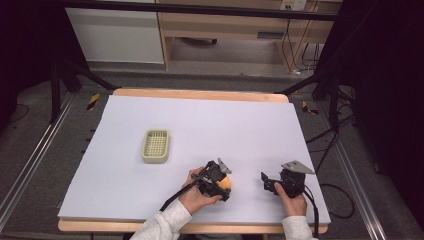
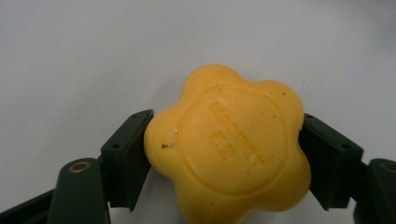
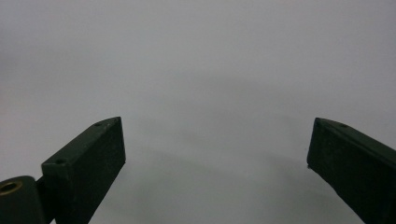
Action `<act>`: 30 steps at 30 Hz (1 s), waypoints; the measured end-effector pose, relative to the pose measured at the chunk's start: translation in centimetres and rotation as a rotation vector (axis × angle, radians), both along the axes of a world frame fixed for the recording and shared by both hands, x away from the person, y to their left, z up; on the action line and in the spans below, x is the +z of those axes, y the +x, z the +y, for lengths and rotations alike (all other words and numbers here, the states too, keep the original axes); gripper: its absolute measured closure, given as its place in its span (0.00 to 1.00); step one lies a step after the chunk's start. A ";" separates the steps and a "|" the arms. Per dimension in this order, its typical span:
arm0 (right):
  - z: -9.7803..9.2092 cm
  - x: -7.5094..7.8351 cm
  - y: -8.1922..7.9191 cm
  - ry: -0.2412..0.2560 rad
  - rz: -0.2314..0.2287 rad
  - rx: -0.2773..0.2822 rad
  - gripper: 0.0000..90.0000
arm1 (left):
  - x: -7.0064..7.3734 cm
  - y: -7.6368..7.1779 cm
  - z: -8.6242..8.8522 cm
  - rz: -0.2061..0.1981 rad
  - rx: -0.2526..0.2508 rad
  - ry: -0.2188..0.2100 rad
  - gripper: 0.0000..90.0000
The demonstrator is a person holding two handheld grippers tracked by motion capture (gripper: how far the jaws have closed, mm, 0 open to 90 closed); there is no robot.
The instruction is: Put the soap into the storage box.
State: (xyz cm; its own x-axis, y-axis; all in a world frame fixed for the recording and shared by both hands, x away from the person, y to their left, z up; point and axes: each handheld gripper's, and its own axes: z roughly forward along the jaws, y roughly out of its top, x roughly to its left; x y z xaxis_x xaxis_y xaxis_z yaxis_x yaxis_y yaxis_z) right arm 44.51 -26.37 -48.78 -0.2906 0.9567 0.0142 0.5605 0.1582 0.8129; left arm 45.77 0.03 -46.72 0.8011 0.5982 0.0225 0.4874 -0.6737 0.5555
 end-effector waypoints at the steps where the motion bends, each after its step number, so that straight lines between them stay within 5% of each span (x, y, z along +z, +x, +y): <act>1: 0.0 0.0 0.0 0.000 0.000 0.000 0.05 | 0.0 0.0 0.0 0.000 0.002 -0.001 0.29; 30: 0.0 0.0 0.0 0.001 -0.002 0.001 0.05 | 0.0 -0.3 -0.1 0.000 0.026 -0.004 0.30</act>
State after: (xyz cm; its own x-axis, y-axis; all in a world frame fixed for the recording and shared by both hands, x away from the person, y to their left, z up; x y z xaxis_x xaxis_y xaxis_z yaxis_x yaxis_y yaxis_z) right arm 44.48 -26.34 -48.77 -0.2921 0.9563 0.0145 0.5587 0.1583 0.8141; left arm 45.52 -0.11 -46.68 0.7853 0.6189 0.0196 0.5049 -0.6584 0.5582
